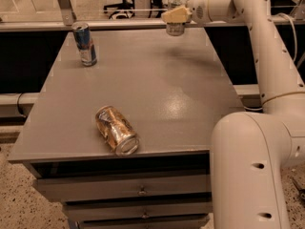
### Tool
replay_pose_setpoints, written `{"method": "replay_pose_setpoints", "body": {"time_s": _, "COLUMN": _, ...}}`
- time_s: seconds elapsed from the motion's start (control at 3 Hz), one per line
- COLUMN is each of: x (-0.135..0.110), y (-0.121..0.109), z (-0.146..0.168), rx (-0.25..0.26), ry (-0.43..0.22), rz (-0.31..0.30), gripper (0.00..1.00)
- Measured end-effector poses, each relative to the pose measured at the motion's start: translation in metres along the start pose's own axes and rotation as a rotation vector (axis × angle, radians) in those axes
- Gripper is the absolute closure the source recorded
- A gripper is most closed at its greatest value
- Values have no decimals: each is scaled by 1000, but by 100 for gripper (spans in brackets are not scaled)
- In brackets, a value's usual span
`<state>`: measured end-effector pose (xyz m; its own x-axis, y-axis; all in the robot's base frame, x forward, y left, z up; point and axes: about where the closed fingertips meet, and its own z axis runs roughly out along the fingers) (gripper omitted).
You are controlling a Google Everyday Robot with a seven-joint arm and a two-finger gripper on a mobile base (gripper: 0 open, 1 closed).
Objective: Move 7up can near orange can
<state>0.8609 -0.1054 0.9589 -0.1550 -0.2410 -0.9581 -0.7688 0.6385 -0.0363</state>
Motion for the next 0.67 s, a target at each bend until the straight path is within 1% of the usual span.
{"method": "replay_pose_setpoints", "body": {"time_s": 0.33, "x": -1, "y": 3, "z": 1, "rx": -8, "ry": 1, "rz": 4, "gripper": 100}}
{"method": "replay_pose_setpoints", "body": {"time_s": 0.67, "x": 1, "y": 9, "z": 3, "rx": -29, "ry": 0, "rz": -1, "gripper": 100}}
